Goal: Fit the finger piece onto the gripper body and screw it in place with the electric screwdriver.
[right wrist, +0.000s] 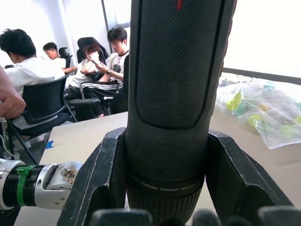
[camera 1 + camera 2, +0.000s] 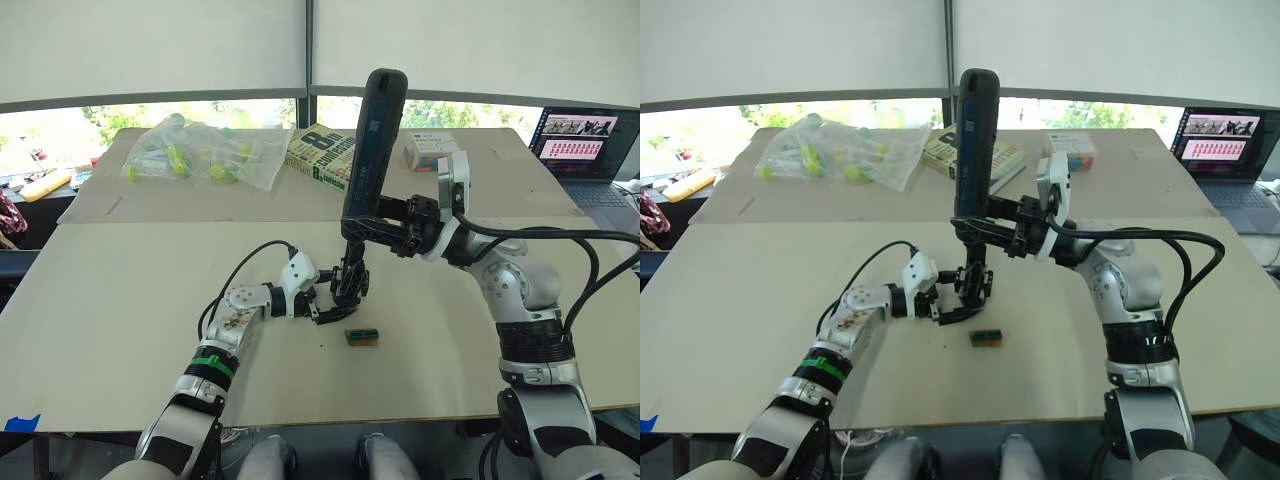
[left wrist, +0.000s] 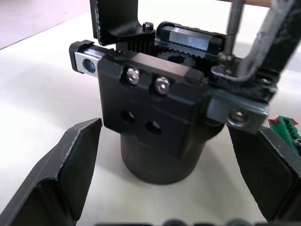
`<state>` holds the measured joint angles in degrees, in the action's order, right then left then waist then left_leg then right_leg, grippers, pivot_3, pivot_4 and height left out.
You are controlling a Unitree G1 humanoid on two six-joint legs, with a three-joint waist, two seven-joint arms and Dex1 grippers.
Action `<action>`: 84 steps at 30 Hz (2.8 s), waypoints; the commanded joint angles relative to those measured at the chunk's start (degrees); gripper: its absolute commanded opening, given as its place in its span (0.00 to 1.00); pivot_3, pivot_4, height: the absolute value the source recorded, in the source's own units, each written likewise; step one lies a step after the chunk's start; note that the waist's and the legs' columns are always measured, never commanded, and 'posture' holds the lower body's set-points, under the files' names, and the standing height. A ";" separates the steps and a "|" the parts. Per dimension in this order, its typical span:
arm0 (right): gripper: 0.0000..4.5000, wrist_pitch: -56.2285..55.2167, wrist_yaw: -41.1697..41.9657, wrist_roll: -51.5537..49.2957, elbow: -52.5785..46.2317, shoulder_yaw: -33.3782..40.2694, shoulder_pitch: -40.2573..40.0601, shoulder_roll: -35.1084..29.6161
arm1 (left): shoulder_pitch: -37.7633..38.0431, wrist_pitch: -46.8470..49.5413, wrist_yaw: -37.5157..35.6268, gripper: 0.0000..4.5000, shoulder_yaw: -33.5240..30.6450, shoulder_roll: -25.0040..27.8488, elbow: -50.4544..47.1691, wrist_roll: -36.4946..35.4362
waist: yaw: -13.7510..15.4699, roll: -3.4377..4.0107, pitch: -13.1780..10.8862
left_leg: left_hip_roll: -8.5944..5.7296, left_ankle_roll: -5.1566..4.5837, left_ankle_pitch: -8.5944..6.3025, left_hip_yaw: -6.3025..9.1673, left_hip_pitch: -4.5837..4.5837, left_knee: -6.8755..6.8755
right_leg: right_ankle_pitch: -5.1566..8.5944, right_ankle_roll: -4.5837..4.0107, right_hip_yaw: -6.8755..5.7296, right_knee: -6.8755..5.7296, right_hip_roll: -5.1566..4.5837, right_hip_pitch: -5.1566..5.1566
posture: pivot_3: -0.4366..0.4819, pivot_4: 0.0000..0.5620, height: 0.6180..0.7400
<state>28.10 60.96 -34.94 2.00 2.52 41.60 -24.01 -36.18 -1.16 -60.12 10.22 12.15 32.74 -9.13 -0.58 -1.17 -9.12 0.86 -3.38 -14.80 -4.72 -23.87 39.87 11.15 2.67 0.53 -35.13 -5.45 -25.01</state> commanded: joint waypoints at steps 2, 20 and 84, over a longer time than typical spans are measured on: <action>0.43 -0.57 0.17 -0.99 -3.33 0.62 0.35 -0.55 | -2.05 -1.35 -1.03 1.00 0.55 -0.97 1.34 0.44 | -0.01 0.00 0.00 | 0.00 0.00 0.00 0.00 0.00 0.00 | 0.00 0.00 0.00 0.00 0.00 0.00 | 0.48 0.27 1.00; 0.43 -0.20 -0.19 -1.22 -4.12 0.80 -0.27 -0.87 | -2.61 -1.86 -1.86 1.00 0.71 -1.24 4.16 1.80 | -0.01 0.00 0.00 | 0.00 0.00 0.00 0.00 0.00 0.00 | -0.01 0.01 0.00 -0.01 0.00 0.00 | 0.48 0.27 1.00; 0.43 -3.93 -0.66 -4.56 -5.74 1.46 4.21 0.74 | 0.15 -4.99 3.28 0.52 -0.24 -0.67 6.15 4.36 | -0.23 -0.04 0.34 | 0.10 0.00 -0.01 0.02 0.62 -0.01 | -0.04 -0.02 0.01 0.03 -0.04 0.58 | 0.48 0.27 1.00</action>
<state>25.55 60.52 -35.33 -1.25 -0.49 41.98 -23.80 -36.41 -6.20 -57.81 10.73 10.93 37.54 -4.84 -0.81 -1.21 -8.78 0.96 -3.38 -14.81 -4.70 -23.26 39.86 11.10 2.63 0.55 -35.11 -5.49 -24.45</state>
